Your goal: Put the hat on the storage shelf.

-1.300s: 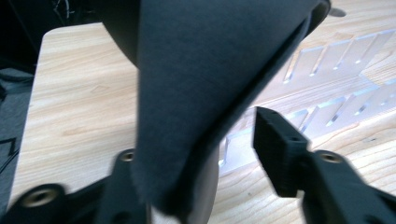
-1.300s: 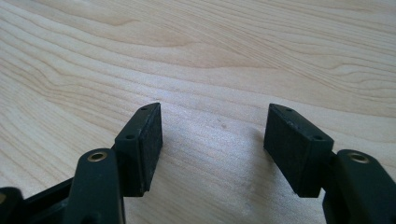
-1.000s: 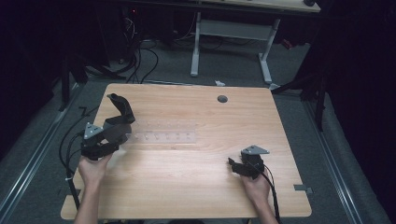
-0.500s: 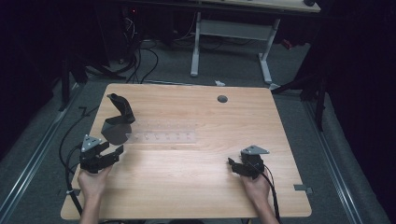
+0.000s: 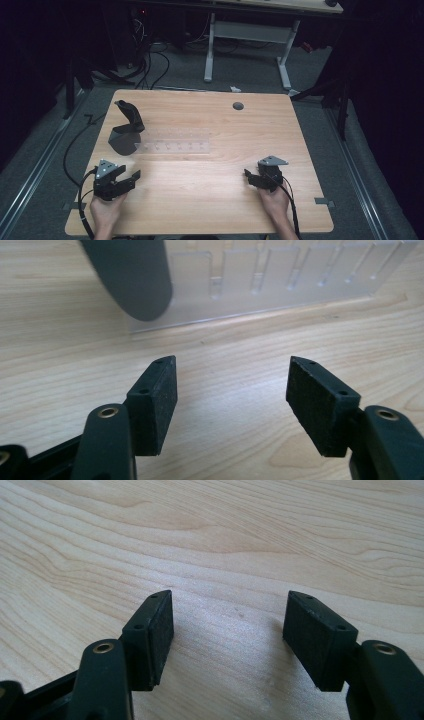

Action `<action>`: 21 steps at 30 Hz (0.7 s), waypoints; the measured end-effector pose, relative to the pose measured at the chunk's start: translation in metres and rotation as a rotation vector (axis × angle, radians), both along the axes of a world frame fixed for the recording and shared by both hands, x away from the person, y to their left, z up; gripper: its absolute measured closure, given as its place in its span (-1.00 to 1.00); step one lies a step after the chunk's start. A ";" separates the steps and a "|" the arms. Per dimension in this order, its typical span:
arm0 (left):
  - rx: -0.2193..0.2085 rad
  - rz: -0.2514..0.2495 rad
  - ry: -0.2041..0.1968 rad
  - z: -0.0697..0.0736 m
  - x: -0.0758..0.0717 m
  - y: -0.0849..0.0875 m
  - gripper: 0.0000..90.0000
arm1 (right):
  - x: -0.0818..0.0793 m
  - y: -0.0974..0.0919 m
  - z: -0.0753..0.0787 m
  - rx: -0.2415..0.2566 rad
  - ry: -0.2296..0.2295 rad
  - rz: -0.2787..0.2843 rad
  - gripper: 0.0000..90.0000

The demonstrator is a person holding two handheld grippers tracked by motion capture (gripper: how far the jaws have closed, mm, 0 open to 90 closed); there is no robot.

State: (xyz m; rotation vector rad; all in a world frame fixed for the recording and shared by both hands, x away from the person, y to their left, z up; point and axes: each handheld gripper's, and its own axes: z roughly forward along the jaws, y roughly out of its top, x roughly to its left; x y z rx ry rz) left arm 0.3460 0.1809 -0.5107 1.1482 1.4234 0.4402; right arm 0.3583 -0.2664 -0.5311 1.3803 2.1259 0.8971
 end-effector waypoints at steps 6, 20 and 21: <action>0.008 -0.071 0.027 -0.010 0.001 -0.024 -0.17 | 0.000 0.000 0.000 -0.001 0.000 -0.001 -0.17; 0.135 -0.144 0.029 -0.033 0.013 -0.070 -0.21 | 0.000 0.000 0.000 -0.002 0.001 0.002 -0.18; 0.145 -0.139 0.041 -0.035 0.014 -0.072 -0.22 | 0.000 0.000 0.000 -0.001 0.000 0.003 -0.18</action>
